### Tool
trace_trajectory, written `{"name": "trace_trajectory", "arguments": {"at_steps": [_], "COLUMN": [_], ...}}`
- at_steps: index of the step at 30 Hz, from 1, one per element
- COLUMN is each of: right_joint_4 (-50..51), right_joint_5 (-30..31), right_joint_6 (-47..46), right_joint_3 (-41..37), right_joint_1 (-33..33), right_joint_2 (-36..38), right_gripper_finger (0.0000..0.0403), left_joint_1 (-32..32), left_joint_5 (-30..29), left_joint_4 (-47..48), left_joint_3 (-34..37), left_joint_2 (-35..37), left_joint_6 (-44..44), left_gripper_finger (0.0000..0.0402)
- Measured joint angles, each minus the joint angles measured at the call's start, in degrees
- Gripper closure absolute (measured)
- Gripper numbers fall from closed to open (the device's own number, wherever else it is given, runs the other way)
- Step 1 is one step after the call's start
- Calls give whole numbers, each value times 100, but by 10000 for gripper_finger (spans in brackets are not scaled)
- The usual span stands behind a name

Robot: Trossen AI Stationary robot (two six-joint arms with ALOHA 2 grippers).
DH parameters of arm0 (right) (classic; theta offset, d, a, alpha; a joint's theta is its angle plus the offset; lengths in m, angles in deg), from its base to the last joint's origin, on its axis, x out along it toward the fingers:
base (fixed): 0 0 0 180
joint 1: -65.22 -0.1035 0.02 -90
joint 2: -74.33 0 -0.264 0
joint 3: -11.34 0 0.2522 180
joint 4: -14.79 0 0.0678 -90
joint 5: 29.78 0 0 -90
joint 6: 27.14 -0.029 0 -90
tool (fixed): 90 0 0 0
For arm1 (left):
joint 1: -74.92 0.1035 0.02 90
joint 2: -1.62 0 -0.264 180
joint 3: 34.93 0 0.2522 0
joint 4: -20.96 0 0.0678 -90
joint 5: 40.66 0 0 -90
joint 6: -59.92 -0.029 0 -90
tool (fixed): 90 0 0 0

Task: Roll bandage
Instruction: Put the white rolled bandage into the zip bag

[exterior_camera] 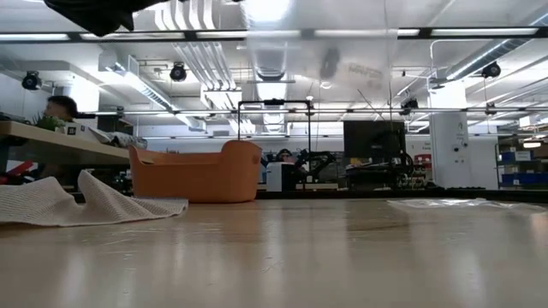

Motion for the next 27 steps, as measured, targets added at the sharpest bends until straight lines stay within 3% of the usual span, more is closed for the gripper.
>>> {"name": "trace_trajectory", "arguments": {"at_steps": [15, 27], "right_joint_4": [-577, -980], "right_joint_5": [491, 281], "right_joint_6": [142, 693], "right_joint_3": [-5, 303], "right_joint_1": [-2, -152], "right_joint_2": [-532, -1184], "right_gripper_finger": [289, 288], "left_joint_1": [-584, -597], "left_joint_5": [175, -1177], "left_joint_4": [243, 1012], "left_joint_3": [-37, -234], "left_joint_2": [256, 254], "left_joint_6": [86, 628], "left_gripper_finger": [395, 394]}}
